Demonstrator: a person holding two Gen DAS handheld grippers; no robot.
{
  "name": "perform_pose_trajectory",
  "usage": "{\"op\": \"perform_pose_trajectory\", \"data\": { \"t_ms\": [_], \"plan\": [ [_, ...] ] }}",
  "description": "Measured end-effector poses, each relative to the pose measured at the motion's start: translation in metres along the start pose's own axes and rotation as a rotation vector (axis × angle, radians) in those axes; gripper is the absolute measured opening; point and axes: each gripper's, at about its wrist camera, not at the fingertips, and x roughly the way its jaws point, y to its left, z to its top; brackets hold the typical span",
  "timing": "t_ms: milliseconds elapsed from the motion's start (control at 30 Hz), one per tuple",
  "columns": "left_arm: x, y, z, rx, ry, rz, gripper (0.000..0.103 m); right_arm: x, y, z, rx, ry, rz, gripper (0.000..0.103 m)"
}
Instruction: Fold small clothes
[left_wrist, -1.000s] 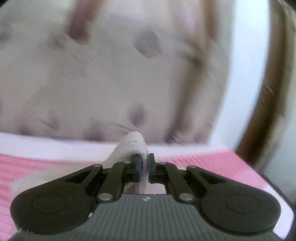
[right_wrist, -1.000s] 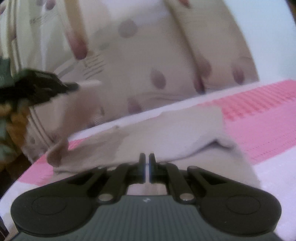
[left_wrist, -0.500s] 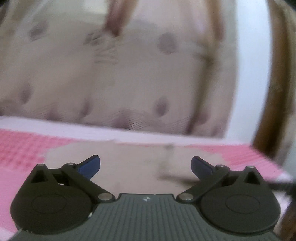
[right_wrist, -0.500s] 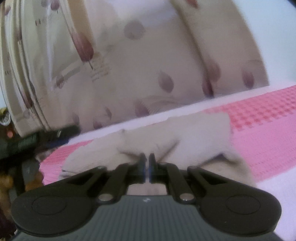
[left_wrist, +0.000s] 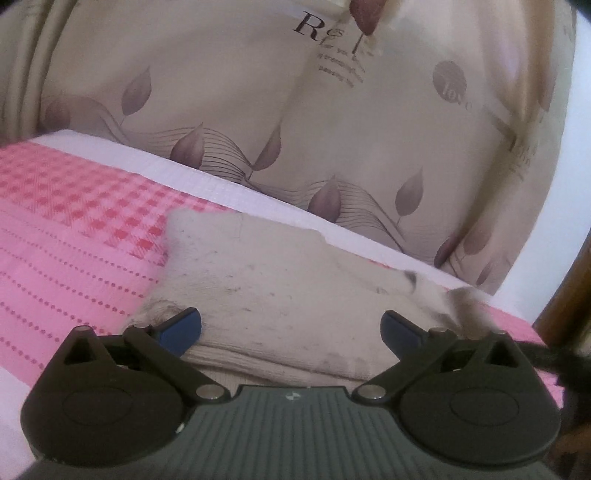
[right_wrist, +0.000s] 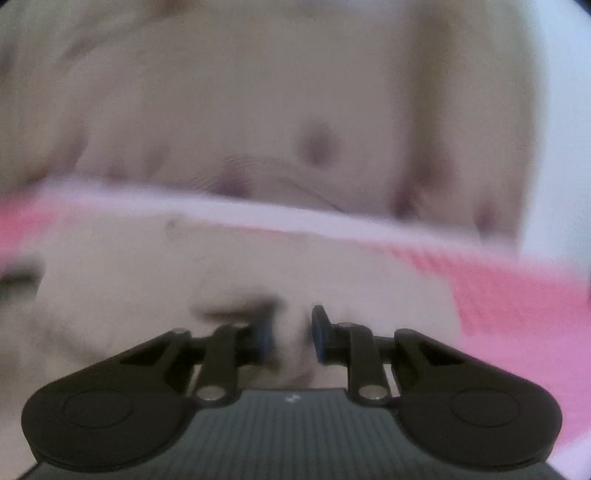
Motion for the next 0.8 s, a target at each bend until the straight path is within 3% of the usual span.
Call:
{"op": "perform_pose_trajectory", "data": {
  "t_ms": [67,133,233,300,433,467,500,633,667,733,800],
  "plan": [
    [0.001,-0.005,0.000,0.011,0.003,0.006,0.103,-0.006,-0.053,-0.009,0.306,-0.011,0.100,0.022],
    [0.000,-0.007,0.000,0.021,0.007,0.012,0.103,-0.005,-0.092,-0.023,0.532,0.009,0.225,0.023],
    [-0.001,-0.006,0.000,0.018,0.007,0.009,0.103,-0.002,-0.121,-0.038,0.685,0.034,0.328,0.024],
    [0.000,-0.005,0.001,0.012,0.008,0.006,0.103,0.000,-0.125,-0.040,0.719,0.030,0.373,0.025],
    [0.000,-0.004,0.000,0.011,0.008,0.006,0.103,0.007,-0.120,-0.035,0.689,0.038,0.359,0.025],
    [0.000,-0.004,0.000,0.010,0.007,0.005,0.103,0.008,-0.119,-0.028,0.666,0.034,0.334,0.020],
    [0.000,-0.004,0.000,0.008,0.005,0.005,0.103,0.009,-0.116,-0.024,0.648,0.032,0.310,0.008],
    [-0.003,-0.002,0.000,-0.021,-0.029,0.043,0.102,0.021,-0.118,-0.006,0.662,0.024,0.326,0.007],
    [-0.003,0.000,0.001,-0.030,-0.031,0.044,0.102,0.022,-0.120,-0.001,0.700,-0.001,0.376,0.007],
    [-0.003,0.001,0.001,-0.039,-0.035,0.048,0.102,0.010,-0.125,0.008,0.748,-0.147,0.520,0.007],
    [-0.002,-0.001,0.002,-0.031,-0.032,0.048,0.102,0.008,-0.130,0.009,0.704,-0.164,0.470,0.007]
  ]
}}
